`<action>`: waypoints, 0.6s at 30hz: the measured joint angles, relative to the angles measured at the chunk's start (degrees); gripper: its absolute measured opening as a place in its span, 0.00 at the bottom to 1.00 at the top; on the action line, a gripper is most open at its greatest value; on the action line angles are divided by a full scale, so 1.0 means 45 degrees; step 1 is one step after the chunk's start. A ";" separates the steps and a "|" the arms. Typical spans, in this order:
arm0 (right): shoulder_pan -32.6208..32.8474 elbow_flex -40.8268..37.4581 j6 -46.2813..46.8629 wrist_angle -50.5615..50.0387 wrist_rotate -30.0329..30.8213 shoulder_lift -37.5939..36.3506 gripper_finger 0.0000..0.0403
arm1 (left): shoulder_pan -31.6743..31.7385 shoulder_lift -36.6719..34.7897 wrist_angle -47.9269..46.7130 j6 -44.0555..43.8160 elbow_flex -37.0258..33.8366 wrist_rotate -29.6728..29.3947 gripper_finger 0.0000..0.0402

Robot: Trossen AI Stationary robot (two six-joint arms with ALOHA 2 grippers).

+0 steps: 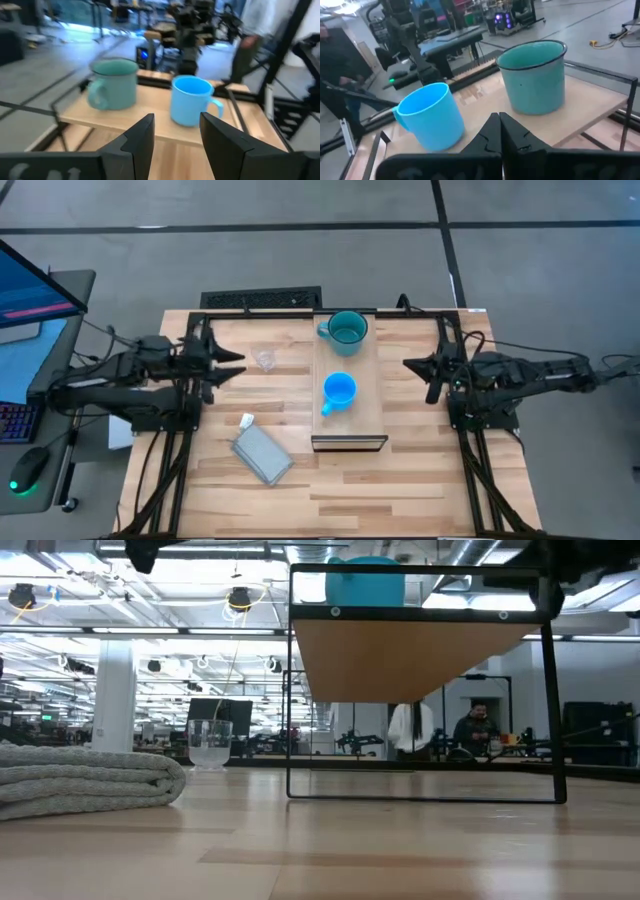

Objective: Stack small to large cups/mugs on shelf
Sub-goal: Put the light blue mug on the shelf

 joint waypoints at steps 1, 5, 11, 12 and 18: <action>0.0000 -0.0126 -0.0014 0.0066 0.0004 -0.0078 0.02 | 0.0000 0.0137 0.0036 0.0002 -0.0002 0.0140 0.37; 0.0000 -0.0714 0.0012 -0.0209 0.0178 -0.0356 0.02 | 0.0000 0.0515 0.0045 0.0154 0.0002 0.0450 0.37; 0.0000 -0.1448 0.0293 0.0237 0.0202 -0.0739 0.02 | 0.0000 0.0406 0.0053 0.0690 -0.0002 0.0333 0.37; 0.0000 -0.1545 0.0293 0.0316 0.0206 -0.0830 0.02 | 0.0000 0.0303 0.0050 0.0710 0.0000 0.0319 0.37; 0.0000 -0.1576 0.0292 0.0265 0.0210 -0.1394 0.02 | -0.0005 -0.1338 0.0843 0.0330 -0.1347 -0.0850 0.37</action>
